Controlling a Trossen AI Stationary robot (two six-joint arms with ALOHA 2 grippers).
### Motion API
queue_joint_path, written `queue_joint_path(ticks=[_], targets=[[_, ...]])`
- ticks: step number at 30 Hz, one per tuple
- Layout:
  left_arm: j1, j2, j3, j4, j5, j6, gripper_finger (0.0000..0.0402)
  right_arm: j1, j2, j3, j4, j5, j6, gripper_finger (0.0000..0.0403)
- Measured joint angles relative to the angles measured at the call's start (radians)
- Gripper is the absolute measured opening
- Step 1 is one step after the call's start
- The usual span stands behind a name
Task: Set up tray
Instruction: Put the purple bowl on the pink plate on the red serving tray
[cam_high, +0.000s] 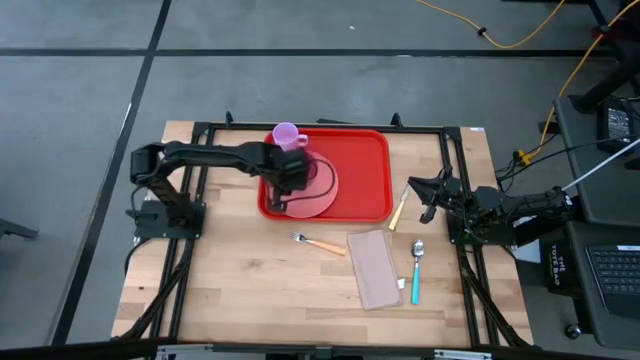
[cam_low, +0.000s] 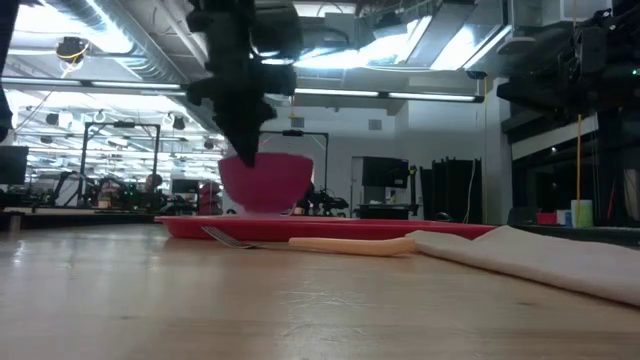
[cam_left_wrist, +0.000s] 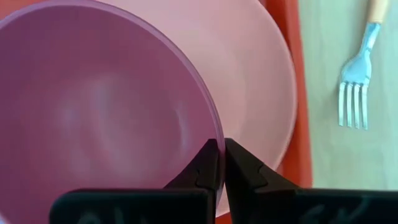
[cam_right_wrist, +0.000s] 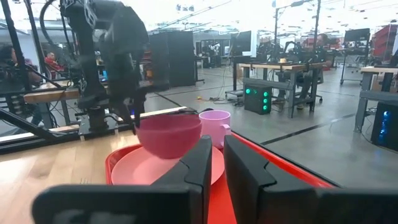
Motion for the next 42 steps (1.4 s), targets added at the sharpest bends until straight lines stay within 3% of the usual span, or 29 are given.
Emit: queue_joint_path(ticks=[31, 42], targets=[[-0.011, 0.044, -0.033, 0.074, 0.015, 0.005, 0.0004, 0.0, 0.0, 0.0, 0.0, -0.002, 0.003, 0.0049], [-0.011, 0.044, -0.033, 0.087, 0.013, -0.011, 0.0029, 0.0, 0.0, 0.0, -0.001, -0.002, 0.002, 0.0049]])
